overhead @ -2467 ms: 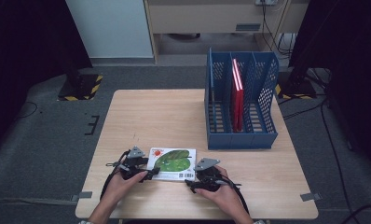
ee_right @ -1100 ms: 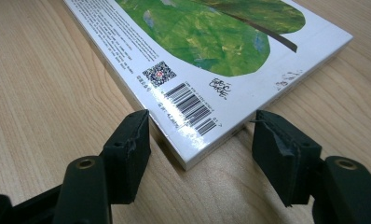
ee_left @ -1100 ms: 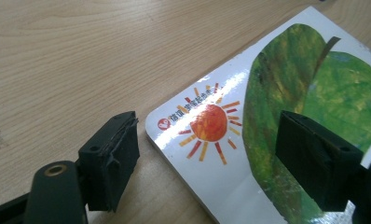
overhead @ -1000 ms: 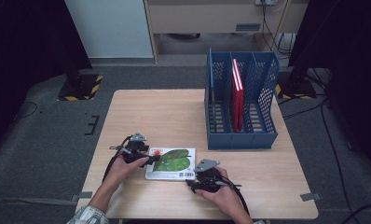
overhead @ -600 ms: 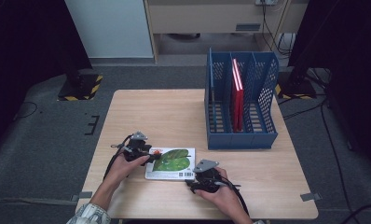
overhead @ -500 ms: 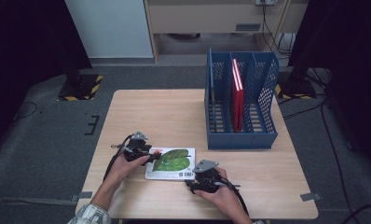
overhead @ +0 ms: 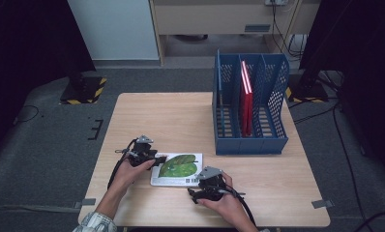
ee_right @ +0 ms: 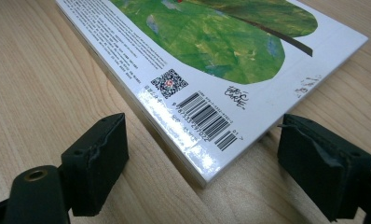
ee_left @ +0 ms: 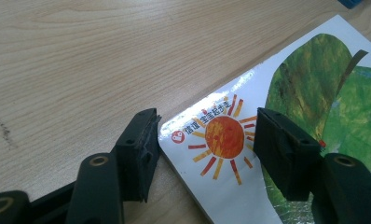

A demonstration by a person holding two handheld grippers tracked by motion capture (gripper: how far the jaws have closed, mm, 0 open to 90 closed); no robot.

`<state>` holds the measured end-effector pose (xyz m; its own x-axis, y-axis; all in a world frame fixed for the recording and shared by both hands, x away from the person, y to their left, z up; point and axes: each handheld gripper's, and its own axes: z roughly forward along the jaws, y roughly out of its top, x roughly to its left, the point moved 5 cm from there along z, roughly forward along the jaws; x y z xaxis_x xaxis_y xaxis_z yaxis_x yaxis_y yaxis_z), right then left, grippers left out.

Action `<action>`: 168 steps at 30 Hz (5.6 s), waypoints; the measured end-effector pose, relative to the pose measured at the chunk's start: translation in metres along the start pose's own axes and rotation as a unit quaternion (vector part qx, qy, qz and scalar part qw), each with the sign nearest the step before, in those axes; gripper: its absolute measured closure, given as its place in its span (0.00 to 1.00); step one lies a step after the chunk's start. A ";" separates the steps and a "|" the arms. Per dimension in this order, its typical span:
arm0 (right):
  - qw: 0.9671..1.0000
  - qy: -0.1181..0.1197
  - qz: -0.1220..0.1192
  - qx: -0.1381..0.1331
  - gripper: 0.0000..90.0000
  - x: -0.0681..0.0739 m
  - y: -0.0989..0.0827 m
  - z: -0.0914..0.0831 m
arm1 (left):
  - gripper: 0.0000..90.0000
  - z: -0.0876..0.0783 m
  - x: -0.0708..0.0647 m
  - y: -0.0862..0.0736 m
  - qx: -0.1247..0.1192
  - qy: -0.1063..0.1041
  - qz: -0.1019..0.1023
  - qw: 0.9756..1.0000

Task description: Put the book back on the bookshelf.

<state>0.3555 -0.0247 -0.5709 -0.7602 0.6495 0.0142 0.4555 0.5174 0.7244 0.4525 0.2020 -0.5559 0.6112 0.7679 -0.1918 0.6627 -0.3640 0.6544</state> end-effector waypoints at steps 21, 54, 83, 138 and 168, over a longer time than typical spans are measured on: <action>1.000 -0.014 0.013 0.005 0.07 0.002 0.002 0.005 | 0.44 -0.004 -0.004 0.006 -0.013 -0.011 -0.003 1.000; 1.000 -0.013 0.013 0.009 0.04 0.008 0.002 0.006 | 0.45 -0.009 -0.004 -0.001 0.010 0.005 -0.024 1.000; 0.998 -0.050 0.048 0.008 0.03 0.004 0.010 0.014 | 0.47 -0.029 -0.009 0.009 -0.014 -0.009 -0.025 1.000; 0.997 -0.051 0.061 0.006 0.05 0.004 0.012 0.016 | 0.25 -0.028 -0.025 -0.029 0.005 -0.079 -0.025 0.997; 0.996 -0.009 0.077 -0.033 0.09 -0.014 0.018 0.000 | 0.32 -0.026 -0.027 -0.029 0.003 -0.117 -0.012 0.993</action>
<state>0.3743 -0.0242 -0.5581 -0.6753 0.7282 0.1175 0.5349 0.3738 0.7578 0.4056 0.2054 -0.5501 0.6777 0.6338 -0.3729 0.6813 -0.3504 0.6427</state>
